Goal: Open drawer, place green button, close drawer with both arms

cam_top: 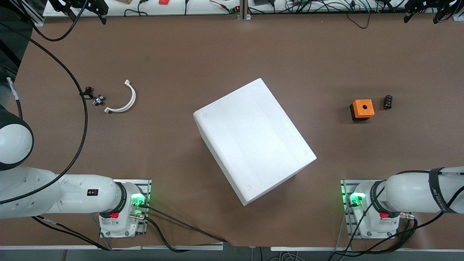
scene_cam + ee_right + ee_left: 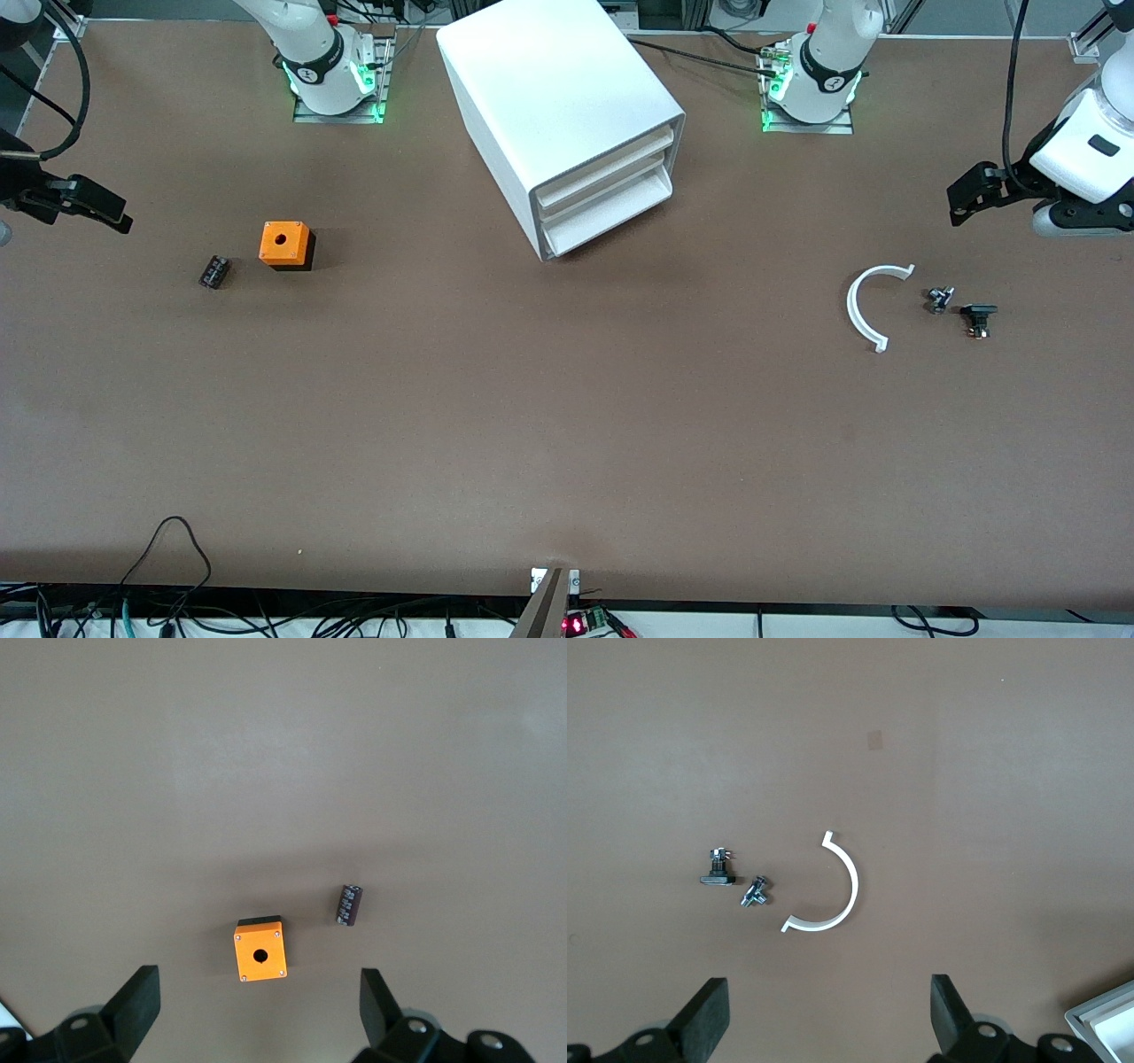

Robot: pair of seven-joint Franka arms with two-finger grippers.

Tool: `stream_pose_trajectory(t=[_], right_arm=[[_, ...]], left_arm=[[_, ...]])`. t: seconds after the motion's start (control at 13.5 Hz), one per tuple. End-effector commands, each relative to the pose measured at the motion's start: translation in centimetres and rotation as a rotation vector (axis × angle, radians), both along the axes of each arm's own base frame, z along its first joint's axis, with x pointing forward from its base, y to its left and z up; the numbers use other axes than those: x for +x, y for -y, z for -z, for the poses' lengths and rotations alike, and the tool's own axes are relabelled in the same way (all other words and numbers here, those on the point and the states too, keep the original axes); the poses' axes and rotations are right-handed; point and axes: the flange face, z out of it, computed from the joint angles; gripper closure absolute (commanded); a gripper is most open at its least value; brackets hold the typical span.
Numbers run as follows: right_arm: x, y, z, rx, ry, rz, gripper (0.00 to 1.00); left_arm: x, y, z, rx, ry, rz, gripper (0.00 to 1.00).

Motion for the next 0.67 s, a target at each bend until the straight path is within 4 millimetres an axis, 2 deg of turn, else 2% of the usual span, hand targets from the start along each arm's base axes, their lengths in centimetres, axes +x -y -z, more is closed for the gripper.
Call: stream_pose_trajectory(t=[0.0,0.22,0.3,0.59], right_arm=[[0.3,-0.1,-0.4,0.011,0.01,-0.01,0.0],[0.5,-0.2,-0.2,0.014,0.01,-0.01,0.0],[0.9,-0.2,0.5,0.015,-0.001,-0.01,0.0],[1.2,-0.4,-0.1,0.009,0.011,-0.015,0.0]], left_arm=[[0.0,0.0,-0.8,-0.011,-0.005,0.014,0.0],[0.1,-1.4,-1.3,-0.082,0.002,-0.026,0.0],[0.1,-1.4,-1.3,-0.083,0.004,-0.027,0.0],[0.3,-0.7,-1.0,-0.082,-0.003,-0.015,0.0]])
